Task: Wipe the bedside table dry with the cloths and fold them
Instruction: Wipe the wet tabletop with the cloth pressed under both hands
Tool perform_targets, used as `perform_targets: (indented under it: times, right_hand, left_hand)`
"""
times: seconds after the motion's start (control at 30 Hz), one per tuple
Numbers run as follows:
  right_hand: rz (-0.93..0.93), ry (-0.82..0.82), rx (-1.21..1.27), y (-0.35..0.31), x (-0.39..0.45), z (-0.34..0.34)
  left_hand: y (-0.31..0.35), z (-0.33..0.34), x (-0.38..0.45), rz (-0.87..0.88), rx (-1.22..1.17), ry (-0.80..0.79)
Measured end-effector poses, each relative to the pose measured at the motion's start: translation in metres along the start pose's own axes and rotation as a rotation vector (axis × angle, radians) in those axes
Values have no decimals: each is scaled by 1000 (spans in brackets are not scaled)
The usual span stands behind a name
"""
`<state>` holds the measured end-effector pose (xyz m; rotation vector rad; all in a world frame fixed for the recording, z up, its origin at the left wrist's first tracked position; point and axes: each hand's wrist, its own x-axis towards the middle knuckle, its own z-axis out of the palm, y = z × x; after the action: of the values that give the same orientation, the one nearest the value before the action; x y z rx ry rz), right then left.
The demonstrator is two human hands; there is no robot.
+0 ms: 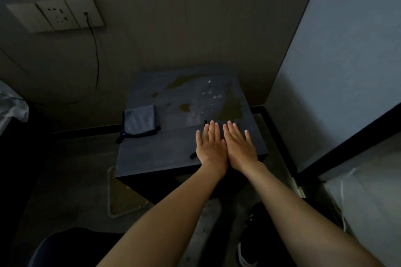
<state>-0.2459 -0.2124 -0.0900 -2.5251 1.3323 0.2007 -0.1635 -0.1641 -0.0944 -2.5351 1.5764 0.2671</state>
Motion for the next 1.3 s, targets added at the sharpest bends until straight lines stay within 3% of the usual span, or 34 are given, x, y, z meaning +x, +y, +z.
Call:
perform_targets:
  times: [0.33,0.7,1.03,1.3]
  right_hand:
    - [63,-25,49,62,9,-13]
    - [53,-28,109,82,48,-25]
    - [-5,56,-34,56,83,-33]
    - [-88,73,-26,-10,104,-17]
  left_hand:
    - [59,-5,22,64,-21,10]
    - [70,-14,61,92,-90,-1]
    - [30,-29,78,178,6,55]
    - [-58,-31,80,66,-60,95]
